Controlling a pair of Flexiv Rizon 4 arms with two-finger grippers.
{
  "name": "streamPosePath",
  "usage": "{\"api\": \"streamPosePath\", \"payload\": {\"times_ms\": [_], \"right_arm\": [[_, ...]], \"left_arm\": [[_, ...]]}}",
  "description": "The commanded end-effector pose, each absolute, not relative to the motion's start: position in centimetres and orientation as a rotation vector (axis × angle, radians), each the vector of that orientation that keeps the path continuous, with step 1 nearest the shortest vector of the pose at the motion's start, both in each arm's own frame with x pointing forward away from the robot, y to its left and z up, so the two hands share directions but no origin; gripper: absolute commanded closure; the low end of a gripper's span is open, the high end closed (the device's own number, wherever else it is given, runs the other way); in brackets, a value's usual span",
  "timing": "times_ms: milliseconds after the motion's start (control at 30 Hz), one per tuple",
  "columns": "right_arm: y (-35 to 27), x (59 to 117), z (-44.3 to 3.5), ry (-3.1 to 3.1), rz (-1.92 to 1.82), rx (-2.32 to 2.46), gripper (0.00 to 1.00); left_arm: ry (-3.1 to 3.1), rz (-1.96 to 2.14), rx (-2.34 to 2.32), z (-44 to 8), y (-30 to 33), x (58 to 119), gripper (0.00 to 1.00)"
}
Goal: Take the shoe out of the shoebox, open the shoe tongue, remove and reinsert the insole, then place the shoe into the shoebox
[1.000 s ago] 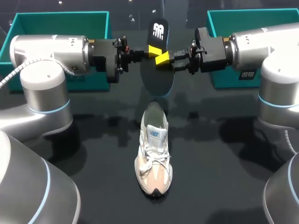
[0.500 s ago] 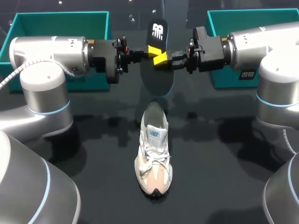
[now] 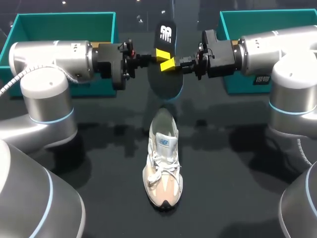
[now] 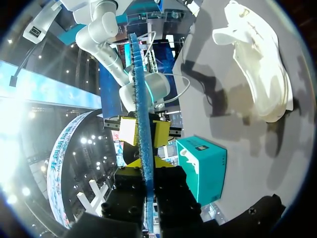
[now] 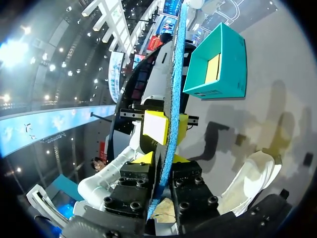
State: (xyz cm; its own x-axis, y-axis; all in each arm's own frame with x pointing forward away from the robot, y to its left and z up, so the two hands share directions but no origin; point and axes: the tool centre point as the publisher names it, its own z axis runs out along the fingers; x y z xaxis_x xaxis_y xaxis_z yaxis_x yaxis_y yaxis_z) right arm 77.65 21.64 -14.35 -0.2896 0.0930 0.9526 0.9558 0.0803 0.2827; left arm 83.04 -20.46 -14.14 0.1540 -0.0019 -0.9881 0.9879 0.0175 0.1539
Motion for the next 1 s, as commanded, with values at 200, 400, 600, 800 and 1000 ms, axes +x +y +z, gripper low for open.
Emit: {"api": "streamPosePath", "payload": {"times_ms": [200, 400, 600, 800, 1000], "right_arm": [[22.2, 77.6, -14.5, -1.529, -1.321, -1.083, 1.00], [22.2, 77.6, -14.7, -1.526, -1.324, -1.081, 1.00], [21.5, 77.6, -15.2, -1.518, -1.342, -1.064, 1.00], [20.4, 77.7, -15.6, -1.512, -1.360, -1.053, 1.00], [19.9, 78.3, -16.0, -1.528, -1.380, -1.036, 1.00]], "left_arm": [[1.106, -1.082, 1.262, -14.4, -20.4, 82.9, 1.00], [1.105, -1.091, 1.268, -14.4, -20.2, 82.7, 0.72], [1.146, -1.083, 1.278, -14.7, -18.8, 82.5, 0.00], [1.297, -1.088, 1.299, -15.8, -16.0, 82.4, 0.00], [1.481, -1.044, 1.322, -16.8, -13.3, 81.6, 0.00]]}}
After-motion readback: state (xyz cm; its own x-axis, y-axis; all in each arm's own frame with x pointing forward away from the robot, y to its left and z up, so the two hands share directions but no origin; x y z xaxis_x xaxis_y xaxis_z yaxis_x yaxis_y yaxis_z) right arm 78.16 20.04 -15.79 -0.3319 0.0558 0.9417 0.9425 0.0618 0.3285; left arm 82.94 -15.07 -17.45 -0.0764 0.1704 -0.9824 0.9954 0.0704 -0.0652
